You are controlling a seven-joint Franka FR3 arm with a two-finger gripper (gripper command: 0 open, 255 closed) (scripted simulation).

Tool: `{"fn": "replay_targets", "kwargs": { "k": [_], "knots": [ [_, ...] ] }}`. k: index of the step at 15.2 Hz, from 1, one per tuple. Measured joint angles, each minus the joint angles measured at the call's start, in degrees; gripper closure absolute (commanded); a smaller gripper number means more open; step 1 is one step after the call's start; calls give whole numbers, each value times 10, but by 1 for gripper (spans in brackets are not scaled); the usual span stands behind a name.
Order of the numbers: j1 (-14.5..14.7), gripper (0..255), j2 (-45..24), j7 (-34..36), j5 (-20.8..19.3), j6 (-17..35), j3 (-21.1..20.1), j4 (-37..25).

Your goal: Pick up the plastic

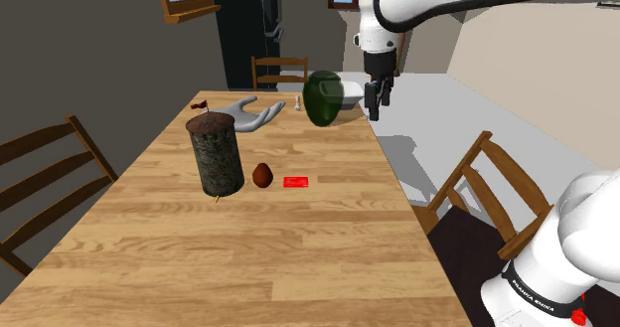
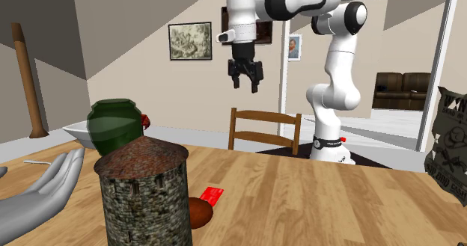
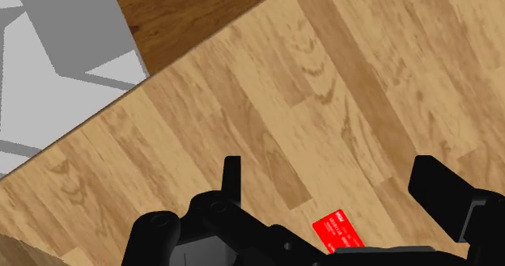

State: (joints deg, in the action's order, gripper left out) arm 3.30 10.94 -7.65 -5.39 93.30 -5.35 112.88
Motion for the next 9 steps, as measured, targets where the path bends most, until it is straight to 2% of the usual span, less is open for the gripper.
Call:
{"fn": "replay_targets", "kwargs": {
  "k": [9],
  "knots": [
    [26, 0, -216, -53, -56, -14, -26, -144]
  ]
}}
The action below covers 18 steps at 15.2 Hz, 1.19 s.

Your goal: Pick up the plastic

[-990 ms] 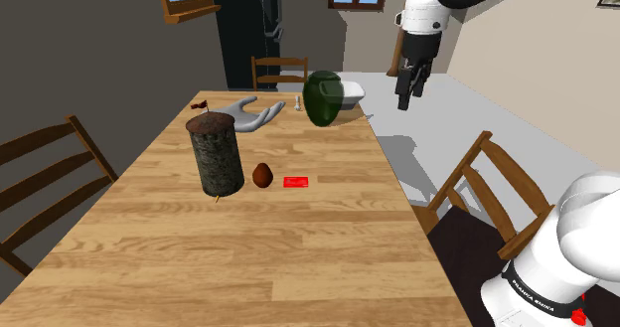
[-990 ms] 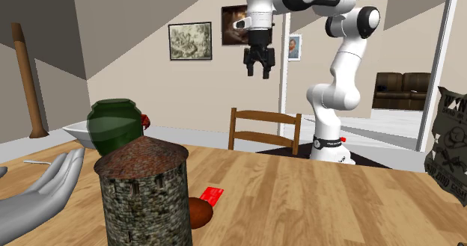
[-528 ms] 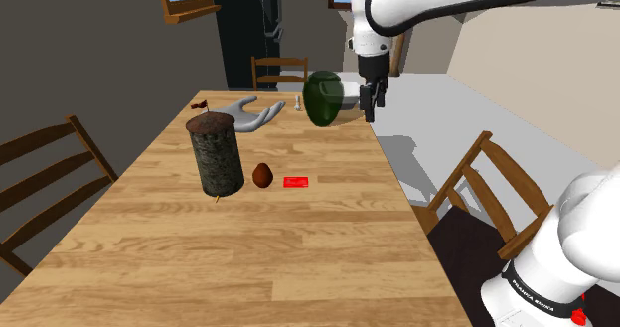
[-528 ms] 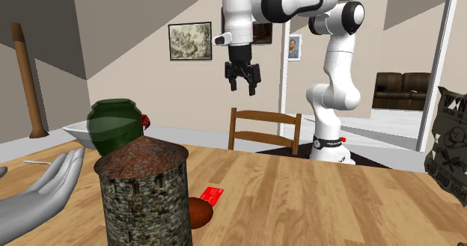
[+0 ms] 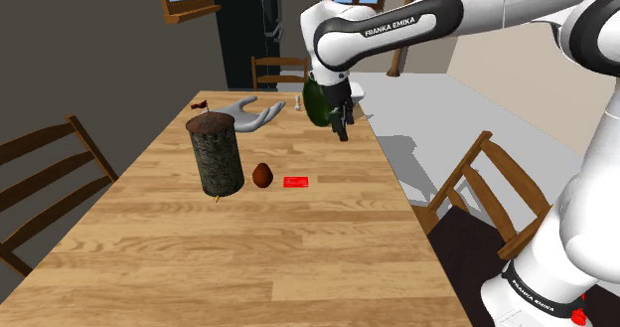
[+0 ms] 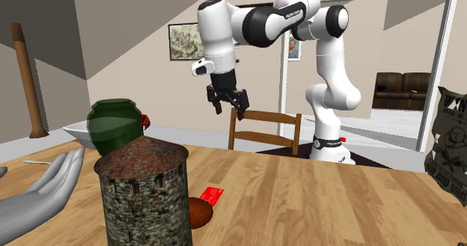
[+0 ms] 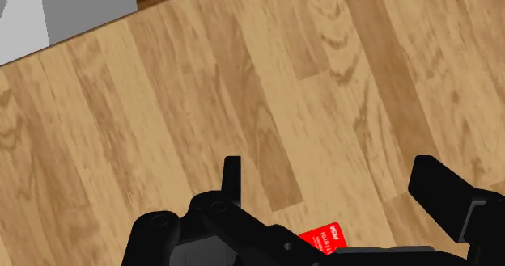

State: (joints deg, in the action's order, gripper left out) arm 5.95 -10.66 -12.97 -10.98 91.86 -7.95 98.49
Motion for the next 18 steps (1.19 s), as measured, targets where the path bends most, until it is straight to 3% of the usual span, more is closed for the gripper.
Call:
{"fn": "replay_targets", "kwargs": {
  "k": [8, 14, 18],
  "knots": [
    [46, 0, -204, -45, -58, -51, -16, -177],
    [95, 0, -370, -94, -98, -113, -16, -352],
    [100, 0, -403, -99, -105, -102, -14, -367]
  ]
}}
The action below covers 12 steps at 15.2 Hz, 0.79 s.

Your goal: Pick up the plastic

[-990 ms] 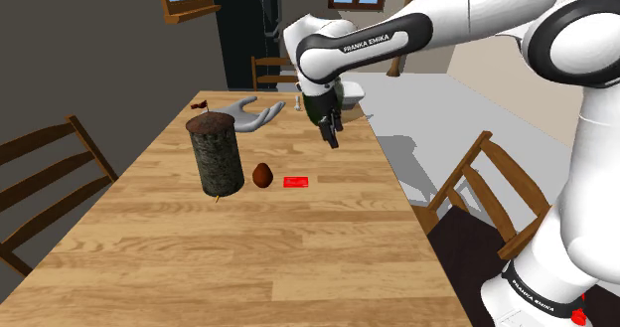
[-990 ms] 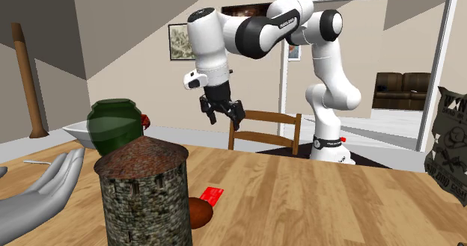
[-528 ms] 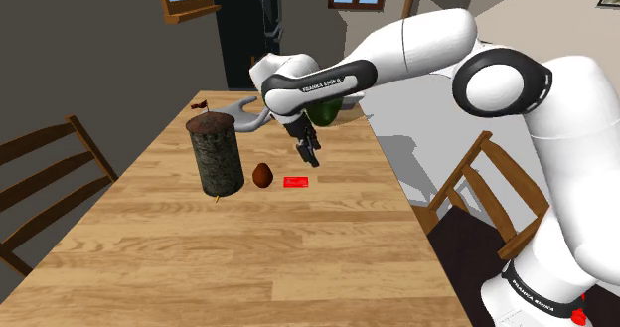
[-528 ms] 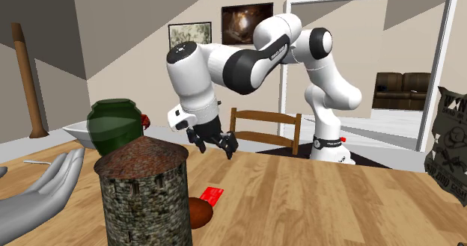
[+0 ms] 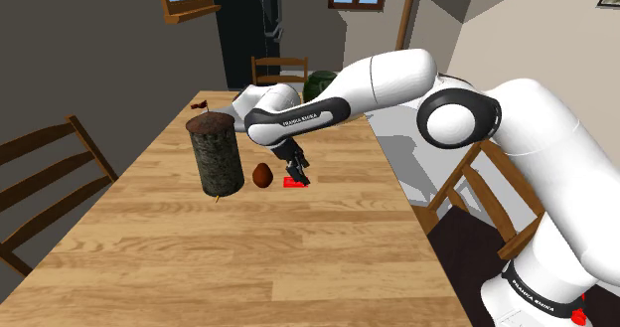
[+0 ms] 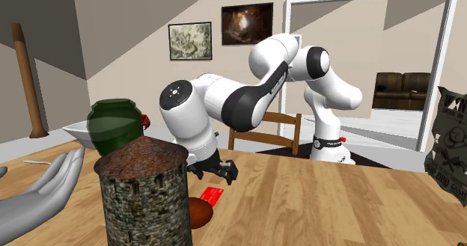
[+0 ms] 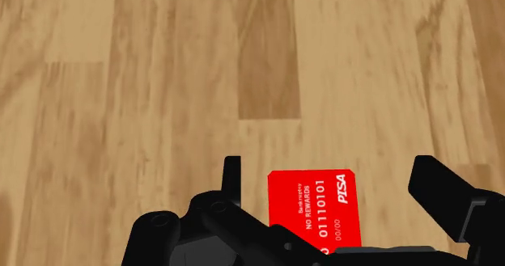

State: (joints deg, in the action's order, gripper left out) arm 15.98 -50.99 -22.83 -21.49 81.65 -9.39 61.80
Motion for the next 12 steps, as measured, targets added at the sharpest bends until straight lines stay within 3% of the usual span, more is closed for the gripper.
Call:
{"fn": "replay_targets", "kwargs": {
  "k": [4, 5, 12],
  "knots": [
    [0, 0, -15, 4, -1, 17, 1, 3],
    [0, 255, -18, 4, -2, 18, 1, 1],
    [0, 255, -12, 4, -1, 21, -1, 5]
  ]
}}
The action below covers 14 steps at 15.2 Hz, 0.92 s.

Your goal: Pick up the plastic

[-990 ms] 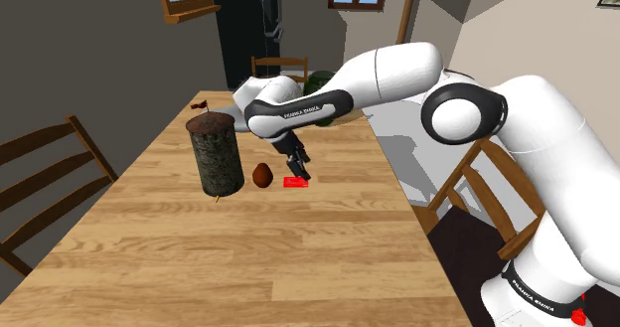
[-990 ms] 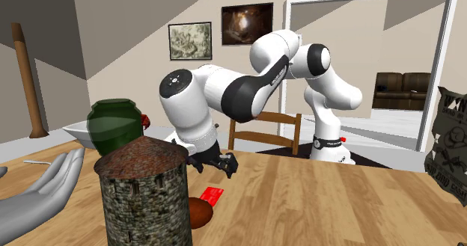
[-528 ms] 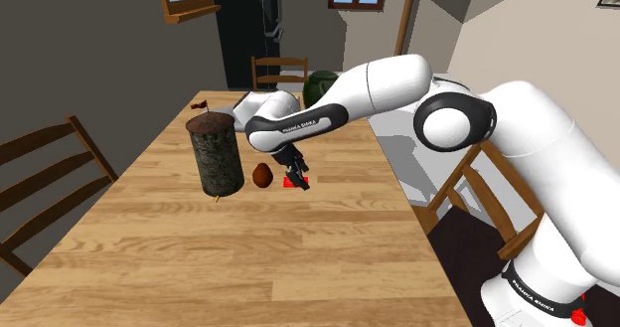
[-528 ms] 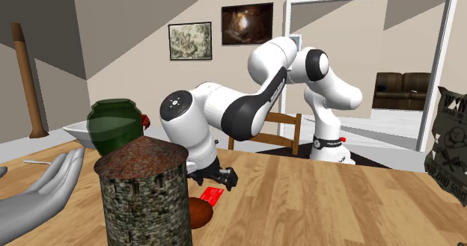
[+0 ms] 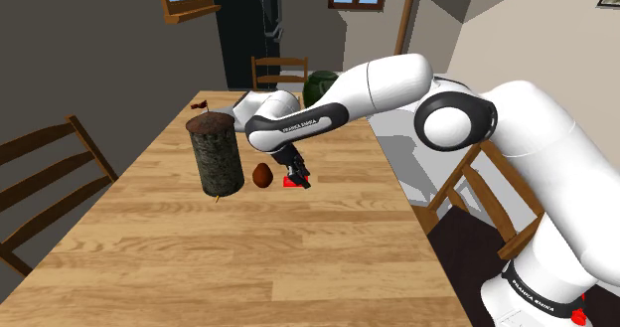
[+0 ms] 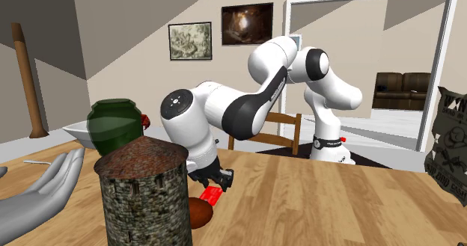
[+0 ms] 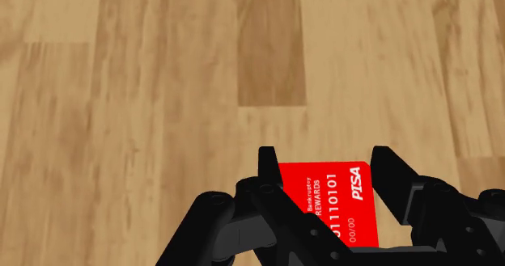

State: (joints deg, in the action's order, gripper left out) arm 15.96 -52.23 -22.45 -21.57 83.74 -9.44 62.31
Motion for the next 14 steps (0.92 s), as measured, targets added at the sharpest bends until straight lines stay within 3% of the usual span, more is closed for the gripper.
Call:
{"fn": "replay_targets", "kwargs": {
  "k": [14],
  "knots": [
    [3, 255, 23, -12, 2, -50, 0, -25]
  ]
}}
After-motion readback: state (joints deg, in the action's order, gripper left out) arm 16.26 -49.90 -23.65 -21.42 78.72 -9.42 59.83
